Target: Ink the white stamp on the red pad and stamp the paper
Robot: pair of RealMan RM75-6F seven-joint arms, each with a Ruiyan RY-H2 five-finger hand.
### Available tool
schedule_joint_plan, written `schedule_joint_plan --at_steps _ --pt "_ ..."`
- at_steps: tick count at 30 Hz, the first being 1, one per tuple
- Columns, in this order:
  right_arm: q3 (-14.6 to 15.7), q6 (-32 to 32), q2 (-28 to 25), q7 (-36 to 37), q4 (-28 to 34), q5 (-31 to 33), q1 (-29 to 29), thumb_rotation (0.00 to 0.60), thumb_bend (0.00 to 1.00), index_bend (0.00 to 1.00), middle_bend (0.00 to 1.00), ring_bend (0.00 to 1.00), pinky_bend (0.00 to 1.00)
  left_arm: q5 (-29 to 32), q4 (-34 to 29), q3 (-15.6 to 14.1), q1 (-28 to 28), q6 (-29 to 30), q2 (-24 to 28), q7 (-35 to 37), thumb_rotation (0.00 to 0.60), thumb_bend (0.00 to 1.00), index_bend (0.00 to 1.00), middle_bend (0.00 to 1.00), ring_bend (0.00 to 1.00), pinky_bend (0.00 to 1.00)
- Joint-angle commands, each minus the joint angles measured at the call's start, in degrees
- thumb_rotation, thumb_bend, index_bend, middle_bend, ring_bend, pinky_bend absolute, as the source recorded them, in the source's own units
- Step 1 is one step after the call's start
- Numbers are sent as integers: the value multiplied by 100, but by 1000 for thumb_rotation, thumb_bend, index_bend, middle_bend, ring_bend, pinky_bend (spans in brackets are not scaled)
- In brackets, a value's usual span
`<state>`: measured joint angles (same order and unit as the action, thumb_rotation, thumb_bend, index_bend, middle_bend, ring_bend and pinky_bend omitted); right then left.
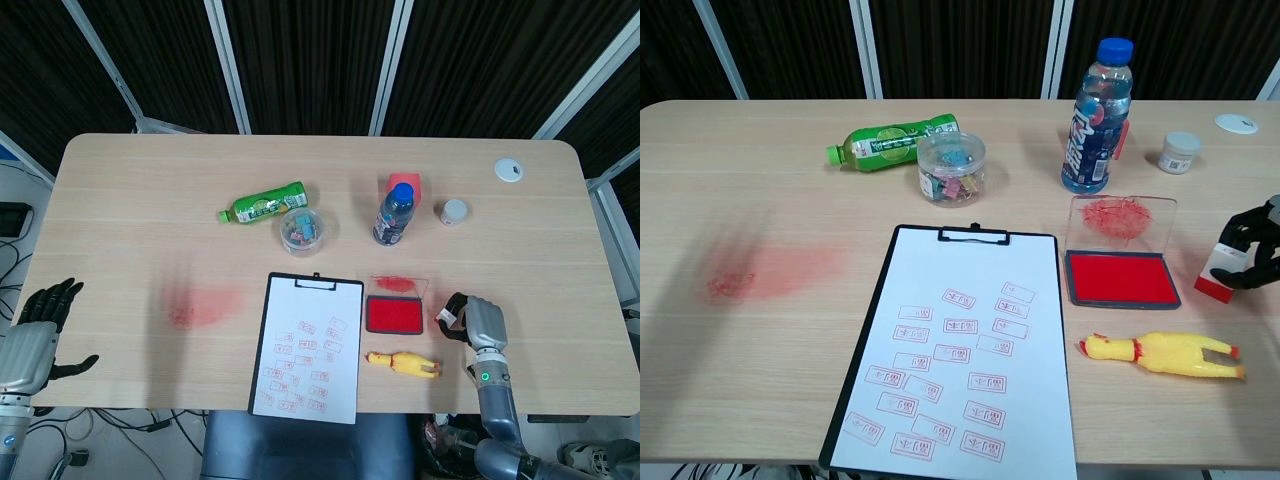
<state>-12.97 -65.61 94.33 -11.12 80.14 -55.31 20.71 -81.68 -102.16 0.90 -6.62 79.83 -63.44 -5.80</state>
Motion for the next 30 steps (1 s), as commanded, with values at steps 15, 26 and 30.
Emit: schedule_joint_plan --at_steps 15,26,30 --pt "30 61 -37 -75 4 38 -9 600 456 815 592 595 732 -10 1 -2 5 6 -4 -11 600 7 0 0 0 0" --pt "43 117 -85 -101 74 77 -14 600 452 725 530 537 710 -29 6 -1 23 39 -8 4 600 8 0 0 0 0" --pt "33 138 -110 -113 106 104 -8 600 452 703 513 521 710 -34 8 -1 23 40 -11 2 600 8 0 0 0 0"
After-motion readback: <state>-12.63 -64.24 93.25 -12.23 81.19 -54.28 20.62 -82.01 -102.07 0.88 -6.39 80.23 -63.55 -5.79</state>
